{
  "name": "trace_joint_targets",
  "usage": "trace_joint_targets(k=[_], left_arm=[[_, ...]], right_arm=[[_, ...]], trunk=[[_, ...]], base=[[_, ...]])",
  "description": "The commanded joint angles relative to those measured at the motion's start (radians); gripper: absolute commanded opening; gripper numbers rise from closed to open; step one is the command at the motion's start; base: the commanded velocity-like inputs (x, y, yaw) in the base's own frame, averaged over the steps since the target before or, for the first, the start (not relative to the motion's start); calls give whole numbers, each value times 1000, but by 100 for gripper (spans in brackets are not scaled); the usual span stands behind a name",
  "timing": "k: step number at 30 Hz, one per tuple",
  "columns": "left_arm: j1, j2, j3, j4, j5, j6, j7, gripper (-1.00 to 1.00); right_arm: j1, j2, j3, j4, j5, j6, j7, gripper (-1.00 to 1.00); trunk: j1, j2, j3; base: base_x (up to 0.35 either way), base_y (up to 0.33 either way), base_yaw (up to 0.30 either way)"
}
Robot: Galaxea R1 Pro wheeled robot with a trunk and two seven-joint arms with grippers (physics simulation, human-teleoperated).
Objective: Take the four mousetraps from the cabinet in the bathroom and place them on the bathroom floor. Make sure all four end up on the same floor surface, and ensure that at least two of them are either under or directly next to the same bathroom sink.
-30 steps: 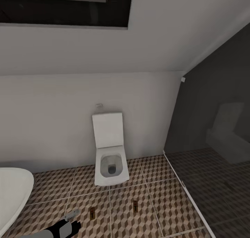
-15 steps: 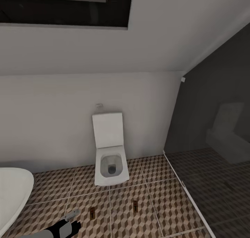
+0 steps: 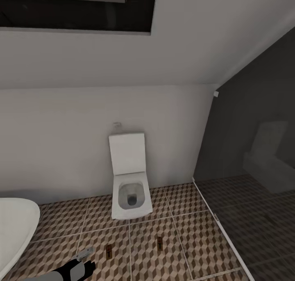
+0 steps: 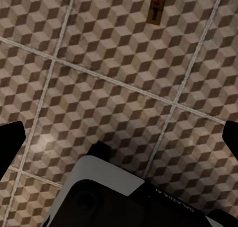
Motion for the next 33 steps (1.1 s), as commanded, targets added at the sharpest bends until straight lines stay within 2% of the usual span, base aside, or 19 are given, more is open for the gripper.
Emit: trace_joint_targets(k=[1, 33], left_arm=[[-1, 0, -8, 1, 6, 4, 2, 100], [-1, 0, -9, 1, 6, 4, 2, 100]], right_arm=[[-1, 0, 8, 1, -8, 3, -2, 100], [-1, -1, 7, 1, -8, 3, -2, 100]], trunk=[[1, -2, -2], [1, -2, -2]], base=[[0, 0, 0], [0, 0, 0]])
